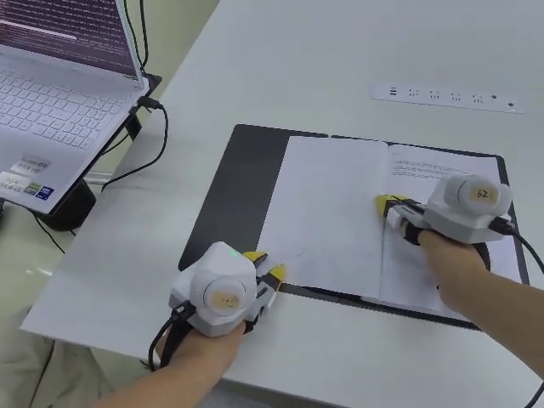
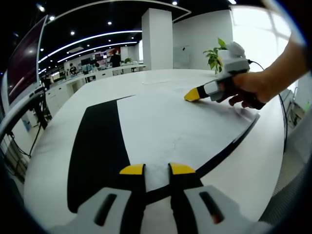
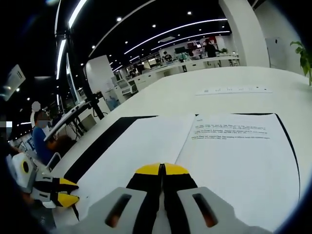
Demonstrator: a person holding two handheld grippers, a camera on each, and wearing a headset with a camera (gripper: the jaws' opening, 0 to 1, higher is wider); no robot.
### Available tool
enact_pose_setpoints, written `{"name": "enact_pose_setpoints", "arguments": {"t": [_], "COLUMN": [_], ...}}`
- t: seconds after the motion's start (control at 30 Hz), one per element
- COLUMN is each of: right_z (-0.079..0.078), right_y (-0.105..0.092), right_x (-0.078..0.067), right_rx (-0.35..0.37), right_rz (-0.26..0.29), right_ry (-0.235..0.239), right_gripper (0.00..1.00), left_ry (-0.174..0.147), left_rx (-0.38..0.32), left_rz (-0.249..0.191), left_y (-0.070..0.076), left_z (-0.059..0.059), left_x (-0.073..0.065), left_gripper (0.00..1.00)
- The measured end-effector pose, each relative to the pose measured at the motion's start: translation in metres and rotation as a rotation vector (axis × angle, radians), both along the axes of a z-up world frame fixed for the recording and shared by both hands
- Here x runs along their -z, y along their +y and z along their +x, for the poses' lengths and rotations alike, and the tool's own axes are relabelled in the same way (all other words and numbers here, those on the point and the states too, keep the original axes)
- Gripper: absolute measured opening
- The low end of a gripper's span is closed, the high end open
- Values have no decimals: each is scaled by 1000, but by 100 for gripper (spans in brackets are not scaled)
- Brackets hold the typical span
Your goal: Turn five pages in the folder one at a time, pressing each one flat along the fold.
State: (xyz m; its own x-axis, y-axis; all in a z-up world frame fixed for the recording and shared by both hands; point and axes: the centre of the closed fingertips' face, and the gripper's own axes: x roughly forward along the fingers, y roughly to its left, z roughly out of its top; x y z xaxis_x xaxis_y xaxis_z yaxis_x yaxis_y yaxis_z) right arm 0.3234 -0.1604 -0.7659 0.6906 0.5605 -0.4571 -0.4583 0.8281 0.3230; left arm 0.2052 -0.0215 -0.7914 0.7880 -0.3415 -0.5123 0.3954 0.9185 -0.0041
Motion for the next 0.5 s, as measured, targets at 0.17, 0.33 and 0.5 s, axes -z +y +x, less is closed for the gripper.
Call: {"name": "enact_pose_setpoints", "arguments": {"t": [0.17,0.33,0.5], "right_z": [-6,-14,-22], "right_y": [-1,-1,-1], "right_x": [-1,1,3], "right_rx": [-14,-32,-43], "right_rz": [0,-9,-11], "right_ry": [1,5,8], "right_gripper": [0,0,0], "left_ry": [4,7,5], "left_rx": [-6,-6,-6], "left_rz": [-3,0,1], "left_y": [0,1,1], "left_z": [0,0,0], "left_x": [-1,0,-1], "left_gripper": [17,17,17]}}
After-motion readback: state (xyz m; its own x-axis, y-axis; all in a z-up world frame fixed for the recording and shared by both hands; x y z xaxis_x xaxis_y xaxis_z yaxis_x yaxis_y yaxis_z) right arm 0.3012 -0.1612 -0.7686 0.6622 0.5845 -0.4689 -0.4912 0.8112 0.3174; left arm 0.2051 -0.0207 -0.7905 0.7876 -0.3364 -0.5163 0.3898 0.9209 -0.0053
